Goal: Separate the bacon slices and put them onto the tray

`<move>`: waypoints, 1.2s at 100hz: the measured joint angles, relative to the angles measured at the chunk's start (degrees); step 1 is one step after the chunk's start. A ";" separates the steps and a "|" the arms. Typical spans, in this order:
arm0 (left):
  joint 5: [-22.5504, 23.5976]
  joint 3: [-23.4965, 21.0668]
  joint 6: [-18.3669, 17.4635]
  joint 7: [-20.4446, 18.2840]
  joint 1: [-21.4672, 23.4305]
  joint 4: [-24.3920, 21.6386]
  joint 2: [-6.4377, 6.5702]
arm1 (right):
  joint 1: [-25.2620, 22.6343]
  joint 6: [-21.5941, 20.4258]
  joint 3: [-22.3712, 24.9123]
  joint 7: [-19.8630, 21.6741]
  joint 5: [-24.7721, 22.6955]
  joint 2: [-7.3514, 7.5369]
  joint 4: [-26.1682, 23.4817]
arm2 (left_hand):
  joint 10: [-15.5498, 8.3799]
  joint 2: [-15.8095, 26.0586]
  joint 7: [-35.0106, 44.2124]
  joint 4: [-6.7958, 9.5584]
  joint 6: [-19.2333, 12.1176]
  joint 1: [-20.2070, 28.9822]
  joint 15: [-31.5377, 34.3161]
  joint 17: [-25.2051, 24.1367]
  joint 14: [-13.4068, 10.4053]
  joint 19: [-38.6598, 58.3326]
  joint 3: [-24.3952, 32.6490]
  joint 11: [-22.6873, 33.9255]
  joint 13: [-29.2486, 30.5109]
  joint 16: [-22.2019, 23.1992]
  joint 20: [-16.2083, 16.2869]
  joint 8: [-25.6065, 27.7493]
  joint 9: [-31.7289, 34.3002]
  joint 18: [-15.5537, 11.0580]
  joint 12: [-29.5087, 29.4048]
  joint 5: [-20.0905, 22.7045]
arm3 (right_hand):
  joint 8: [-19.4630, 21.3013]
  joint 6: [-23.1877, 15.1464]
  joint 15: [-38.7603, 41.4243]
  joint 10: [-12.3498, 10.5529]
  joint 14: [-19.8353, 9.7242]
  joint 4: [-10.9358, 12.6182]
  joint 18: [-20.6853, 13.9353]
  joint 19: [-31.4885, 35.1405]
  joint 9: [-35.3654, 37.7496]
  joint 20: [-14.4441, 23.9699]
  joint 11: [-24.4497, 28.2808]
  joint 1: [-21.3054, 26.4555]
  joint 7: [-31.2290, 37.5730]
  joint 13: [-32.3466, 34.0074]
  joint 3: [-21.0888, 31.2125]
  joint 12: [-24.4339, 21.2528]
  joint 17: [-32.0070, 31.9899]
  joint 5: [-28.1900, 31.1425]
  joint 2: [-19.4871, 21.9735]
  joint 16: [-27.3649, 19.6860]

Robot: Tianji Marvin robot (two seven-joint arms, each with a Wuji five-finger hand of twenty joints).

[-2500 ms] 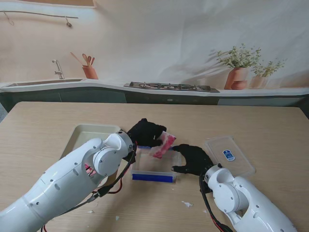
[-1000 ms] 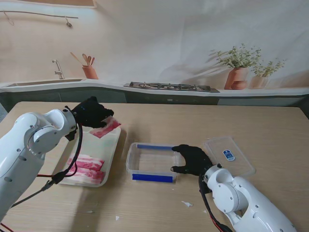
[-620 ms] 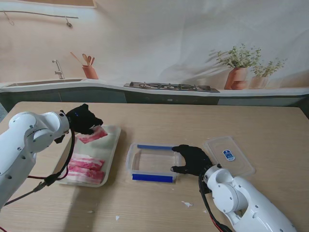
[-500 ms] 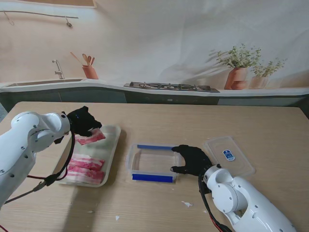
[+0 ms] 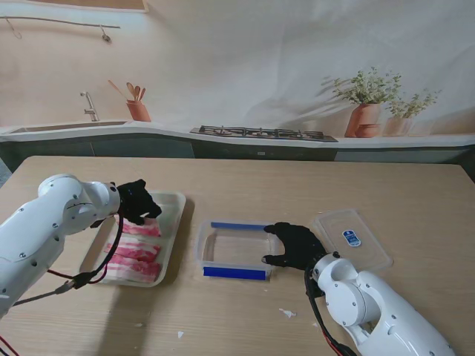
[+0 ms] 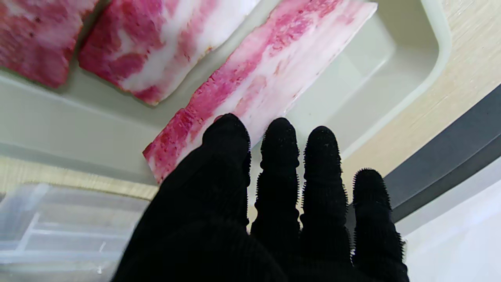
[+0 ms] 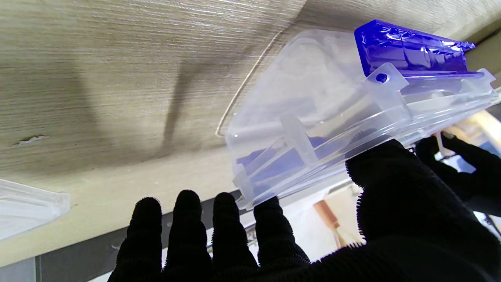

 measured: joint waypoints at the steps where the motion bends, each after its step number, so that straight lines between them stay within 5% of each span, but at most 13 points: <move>1: 0.11 0.28 -0.03 0.05 -0.11 0.12 0.03 | 0.00 0.00 0.00 0.00 0.00 0.00 0.00 | 0.00 0.00 0.00 0.00 -0.07 0.00 0.00 0.00 -0.14 0.00 -0.06 0.00 0.00 0.00 0.00 0.00 0.00 -0.01 0.01 -0.01 | 0.00 0.00 0.00 0.00 0.00 0.00 0.00 0.00 0.00 0.00 0.00 0.00 0.00 0.00 0.00 0.00 0.00 0.00 0.00 0.00; 25: 1.49 3.59 0.80 3.14 -1.49 3.11 0.18 | 0.07 0.19 -0.18 0.08 0.00 0.01 0.00 | -0.25 0.30 0.00 0.00 -0.37 0.00 -0.48 -0.15 -0.59 0.00 -1.15 0.01 -0.35 0.00 -0.01 -0.04 -0.51 -0.09 0.02 -0.11 | 0.00 0.00 0.00 0.00 0.00 0.00 0.00 0.00 0.00 0.00 0.00 0.00 0.00 0.00 0.00 0.00 0.00 0.00 0.10 0.00; 49: 2.34 8.37 5.66 8.38 -3.44 6.10 0.26 | 0.27 0.30 -0.37 0.21 0.00 0.04 0.11 | -1.07 0.38 0.06 -0.01 -0.38 0.00 -0.69 -0.15 -0.60 0.00 -1.38 -1.45 -0.35 -0.60 -0.01 -2.03 -0.53 -0.09 -1.56 -0.77 | 0.00 0.00 0.00 0.00 0.00 0.00 0.00 0.00 0.00 0.00 0.00 0.00 0.00 0.00 0.00 0.00 0.00 -0.01 0.12 0.00; 62: 2.64 10.21 7.77 11.12 -4.41 7.78 0.15 | 0.24 0.30 -0.33 0.17 0.00 0.02 0.11 | -1.14 -0.29 0.05 -0.01 1.46 -0.26 -1.96 -0.15 -0.60 0.00 1.48 -3.52 -1.00 -2.16 -0.01 -8.71 -0.88 0.09 -3.63 -0.77 | 0.00 0.00 0.00 0.00 0.00 0.00 0.00 0.00 0.00 0.00 0.00 0.00 0.00 0.00 0.00 0.00 0.00 0.00 0.12 0.00; 82: 8.77 9.22 8.31 13.60 -3.69 7.14 0.23 | 0.07 0.25 -0.15 0.08 -0.04 -0.01 0.03 | -1.05 -1.12 -18.43 0.11 8.60 -21.06 -10.67 -2.10 0.01 -0.04 21.68 -2.16 -10.64 -10.56 -0.02 -18.83 -20.75 0.14 -28.79 -5.24 | 0.00 0.00 0.00 0.00 0.00 0.00 0.00 0.00 0.00 0.00 0.00 0.00 0.00 0.00 -0.01 0.00 0.00 -0.01 0.12 0.00; 95: 10.57 7.62 7.93 13.50 -2.61 5.47 0.42 | 0.05 0.22 -0.14 0.10 -0.04 0.00 0.02 | -0.13 -1.94 -29.29 0.26 10.80 -27.14 -15.89 -3.26 0.21 -0.85 23.99 -5.91 -15.09 -14.42 -0.57 -23.38 -27.52 0.17 -35.06 -8.35 | 0.00 0.00 0.00 0.00 0.00 0.00 0.00 0.00 0.00 0.00 0.00 0.00 0.00 0.00 -0.02 0.00 0.00 -0.02 0.13 0.00; 120: 12.70 4.96 7.98 14.81 -1.08 4.09 0.54 | 0.14 0.17 -0.23 0.14 0.01 0.01 0.11 | 3.88 -1.57 -36.43 0.28 12.16 -32.56 -23.16 -5.15 2.65 -3.18 21.57 -16.28 -24.01 -21.67 -2.14 -27.39 -37.25 0.20 -43.35 -14.72 | 0.00 0.00 0.00 0.00 0.00 0.00 0.00 0.00 0.00 0.00 0.00 0.00 0.00 0.00 -0.02 0.00 0.00 -0.02 0.14 0.00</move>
